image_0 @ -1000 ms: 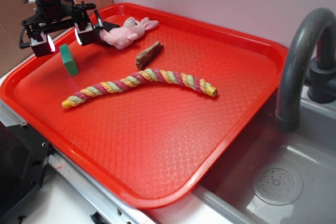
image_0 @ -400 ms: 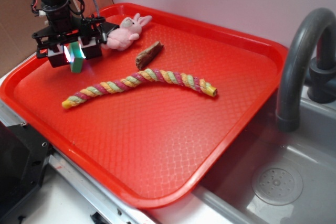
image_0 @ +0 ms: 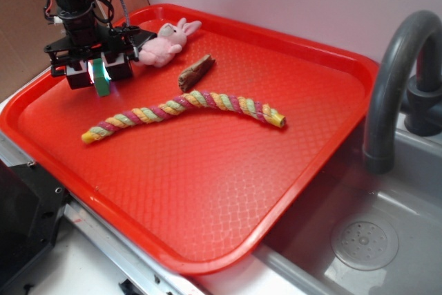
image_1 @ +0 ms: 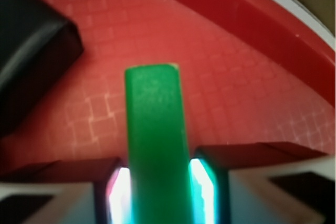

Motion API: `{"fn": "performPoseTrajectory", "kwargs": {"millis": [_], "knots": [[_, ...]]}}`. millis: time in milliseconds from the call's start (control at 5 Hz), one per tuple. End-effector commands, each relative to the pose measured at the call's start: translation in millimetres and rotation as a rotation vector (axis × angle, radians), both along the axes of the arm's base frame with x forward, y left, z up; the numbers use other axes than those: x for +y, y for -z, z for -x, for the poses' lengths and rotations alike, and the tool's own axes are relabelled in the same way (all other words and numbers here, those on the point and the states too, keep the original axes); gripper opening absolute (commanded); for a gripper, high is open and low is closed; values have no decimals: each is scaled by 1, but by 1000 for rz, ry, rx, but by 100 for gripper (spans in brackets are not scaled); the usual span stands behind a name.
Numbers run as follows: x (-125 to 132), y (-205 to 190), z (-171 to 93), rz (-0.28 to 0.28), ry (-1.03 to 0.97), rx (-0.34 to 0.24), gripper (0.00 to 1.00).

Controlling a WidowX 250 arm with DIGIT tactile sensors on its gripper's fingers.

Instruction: Grab the green block.

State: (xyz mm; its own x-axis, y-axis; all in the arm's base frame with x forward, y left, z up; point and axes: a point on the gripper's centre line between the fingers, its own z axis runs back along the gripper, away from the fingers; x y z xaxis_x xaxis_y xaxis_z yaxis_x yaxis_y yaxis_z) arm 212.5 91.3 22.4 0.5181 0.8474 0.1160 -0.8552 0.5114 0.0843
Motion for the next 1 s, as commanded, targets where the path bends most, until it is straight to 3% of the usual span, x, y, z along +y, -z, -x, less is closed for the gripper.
{"fn": "performPoseTrajectory", "kwargs": {"millis": [0,200,400,600,800], "knots": [[-38,-111,-9,146,321,-164,0],[-76,-158,-4,186,502,-198,0],[-123,-193,30,222,627,-244,0],[-142,-198,54,239,660,-231,0],[-153,-194,65,148,694,-195,0]]}}
